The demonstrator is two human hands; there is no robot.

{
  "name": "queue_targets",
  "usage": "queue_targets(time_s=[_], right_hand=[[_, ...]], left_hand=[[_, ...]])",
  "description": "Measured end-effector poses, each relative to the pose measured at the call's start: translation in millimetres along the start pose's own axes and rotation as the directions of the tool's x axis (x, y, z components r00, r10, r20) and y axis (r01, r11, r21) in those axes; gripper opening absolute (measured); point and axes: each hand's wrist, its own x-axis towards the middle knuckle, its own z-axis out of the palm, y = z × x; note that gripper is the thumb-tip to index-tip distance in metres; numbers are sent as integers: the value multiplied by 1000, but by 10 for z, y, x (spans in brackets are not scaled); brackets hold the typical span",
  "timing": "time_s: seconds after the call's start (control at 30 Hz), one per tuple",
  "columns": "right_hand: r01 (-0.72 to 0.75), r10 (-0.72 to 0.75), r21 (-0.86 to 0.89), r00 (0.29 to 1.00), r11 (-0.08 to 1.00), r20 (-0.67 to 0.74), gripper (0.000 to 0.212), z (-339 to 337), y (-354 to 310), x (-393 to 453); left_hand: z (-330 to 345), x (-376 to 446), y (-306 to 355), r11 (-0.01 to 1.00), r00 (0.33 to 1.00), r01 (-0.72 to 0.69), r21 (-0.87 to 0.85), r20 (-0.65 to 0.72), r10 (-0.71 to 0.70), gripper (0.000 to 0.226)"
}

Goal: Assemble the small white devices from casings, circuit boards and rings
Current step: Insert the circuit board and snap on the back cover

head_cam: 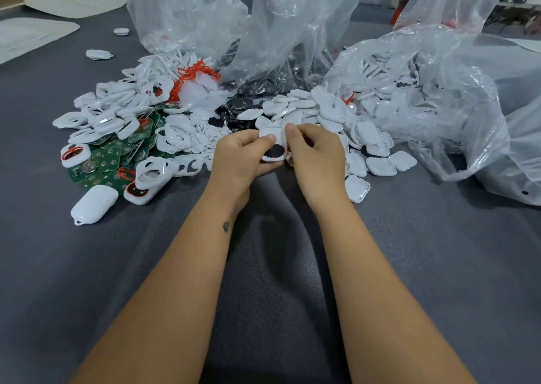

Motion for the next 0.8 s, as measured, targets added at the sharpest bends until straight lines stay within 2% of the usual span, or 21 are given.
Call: queue_targets(time_s=[0.13, 0.23, 0.33, 0.47, 0.57, 0.67, 0.73, 0.8], right_hand=[[9, -9, 10, 1000, 1000, -25, 20, 84, -25, 18], [57, -58, -73, 998, 996, 0, 20, 193, -79, 141], [187, -159, -238, 979, 953, 130, 31, 353, -136, 355], [332, -210, -359, 917, 872, 338, 37, 624, -158, 640], [373, -204, -318, 866, 872, 456, 38, 825, -188, 768], [370, -145, -280, 794, 886, 591, 43, 967, -201, 866], [413, -56, -389, 741, 823, 669, 45, 1017, -184, 938], [511, 16, -531, 711, 676, 703, 45, 1046, -169, 987]], left_hand=[[-4, 36, 13, 996, 984, -54, -68, -172, 42, 15], [-9, 76, 29, 991, 939, -108, -80, -336, 75, 18], [-50, 122, 26, 989, 876, -145, -37, -469, 111, 20], [-128, 134, 45, 978, 775, -197, 73, -600, 201, 28], [-162, 128, 79, 974, 697, -191, 125, -682, 224, 27], [-158, 113, 96, 970, 650, -216, 109, -726, 226, 22], [-152, 112, 102, 968, 636, -230, 104, -737, 231, 21], [-145, 119, 116, 971, 641, -225, 82, -738, 211, 21]])
